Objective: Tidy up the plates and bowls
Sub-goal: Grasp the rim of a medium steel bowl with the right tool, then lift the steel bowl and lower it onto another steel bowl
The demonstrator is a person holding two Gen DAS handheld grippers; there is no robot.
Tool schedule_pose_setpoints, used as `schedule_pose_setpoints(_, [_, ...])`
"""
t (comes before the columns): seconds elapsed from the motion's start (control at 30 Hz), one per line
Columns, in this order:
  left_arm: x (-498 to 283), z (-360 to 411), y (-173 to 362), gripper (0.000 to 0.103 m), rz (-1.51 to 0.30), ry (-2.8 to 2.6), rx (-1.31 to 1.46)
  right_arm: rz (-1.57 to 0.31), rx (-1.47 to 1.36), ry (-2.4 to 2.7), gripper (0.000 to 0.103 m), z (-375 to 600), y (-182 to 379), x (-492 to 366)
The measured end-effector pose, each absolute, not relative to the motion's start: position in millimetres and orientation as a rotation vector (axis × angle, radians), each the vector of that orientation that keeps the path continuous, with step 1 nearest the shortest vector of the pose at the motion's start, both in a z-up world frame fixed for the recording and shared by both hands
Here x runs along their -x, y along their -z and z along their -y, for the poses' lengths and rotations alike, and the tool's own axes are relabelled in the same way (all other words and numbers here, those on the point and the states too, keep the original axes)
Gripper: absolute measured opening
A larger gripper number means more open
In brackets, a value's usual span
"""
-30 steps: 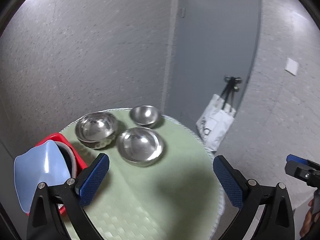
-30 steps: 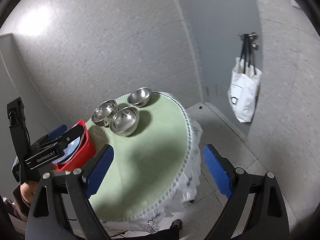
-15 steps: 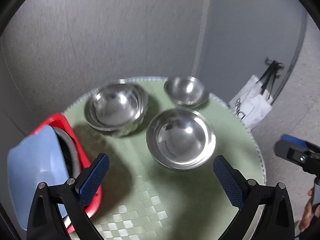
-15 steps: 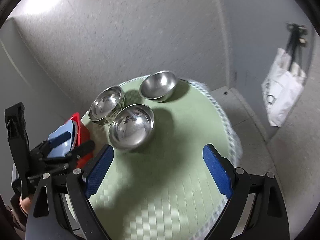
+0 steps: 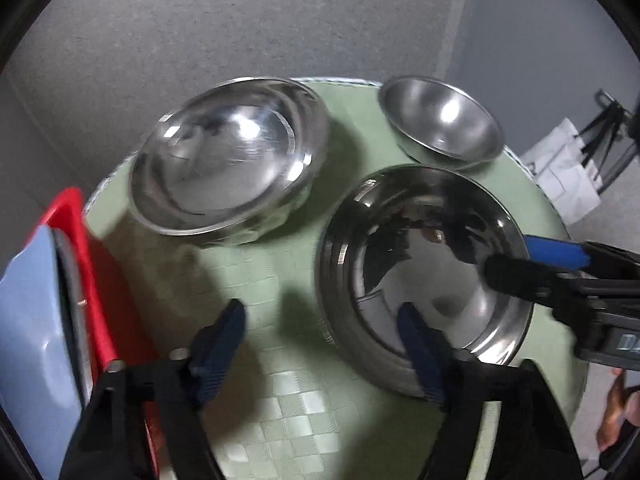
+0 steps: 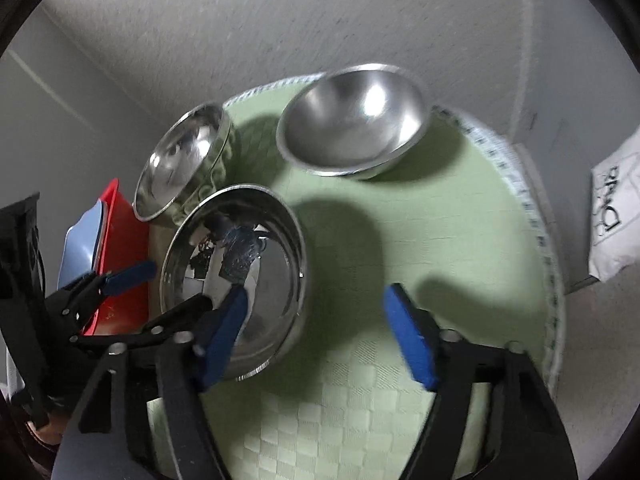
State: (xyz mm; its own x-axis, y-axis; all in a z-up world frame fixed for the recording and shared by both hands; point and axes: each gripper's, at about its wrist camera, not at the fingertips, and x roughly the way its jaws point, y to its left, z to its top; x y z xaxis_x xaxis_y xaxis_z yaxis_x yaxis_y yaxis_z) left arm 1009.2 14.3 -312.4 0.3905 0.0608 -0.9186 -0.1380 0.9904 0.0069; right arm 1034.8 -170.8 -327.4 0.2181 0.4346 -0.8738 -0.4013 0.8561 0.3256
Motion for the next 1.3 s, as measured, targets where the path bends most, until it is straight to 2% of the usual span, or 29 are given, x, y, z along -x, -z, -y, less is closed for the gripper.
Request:
schedule_pose_setpoints(0.03, [-1011.6,-14.7,316.4,0.051,-1.177,-0.119,0.085,-1.231,-0.022,-0.588,0.048,167.8,329.9,-1035.7])
schedule_pose_setpoints(0.1, [-1016.8,-12.1,324.2,0.045,-1.190,-0.120,0.059,-1.241,-0.011,-0.609,0.028,164.3,333.0,-1036.6])
schedule_pose_setpoints(0.13, [-1018.4,-10.5,327.3,0.035,-1.193,-0.109,0.052,-1.241,-0.005,-0.617,0.023,162.4,333.6,-1036.8])
schedule_pose_setpoints(0.17, [-1020.4,-9.9,329.8,0.031,-1.192,-0.084,0.066,-1.239,0.001,-0.621,0.021,161.7,333.4,-1036.8])
schedule_pose_setpoints(0.37, [-1021.5,-8.6,324.8,0.026,-1.161,-0.069,0.065,-1.216,0.001,-0.624,0.018,163.7,319.0,-1035.5])
schedule_pose_setpoints(0.6, [-1012.1,-24.6,264.5,0.026,-0.993,-0.073,0.098,-1.079,0.021,-0.656,0.018,150.4,263.3,-1034.0])
schedule_pose_setpoints(0.77, [-1024.7,-53.6,244.5,0.026,-0.923,-0.142,0.097,-1.021,0.047,-0.690,0.018,114.6,250.6,-1055.0])
schedule_pose_setpoints(0.97, [-1046.2,-96.6,260.6,0.026,-0.927,-0.230,0.156,-1.025,0.092,-0.713,0.018,68.6,272.3,-1070.2])
schedule_pose_setpoints(1.3, [-1083.6,-113.2,297.1,0.027,-0.987,-0.302,0.184,-0.987,0.179,-0.677,0.021,42.7,290.2,-1070.0])
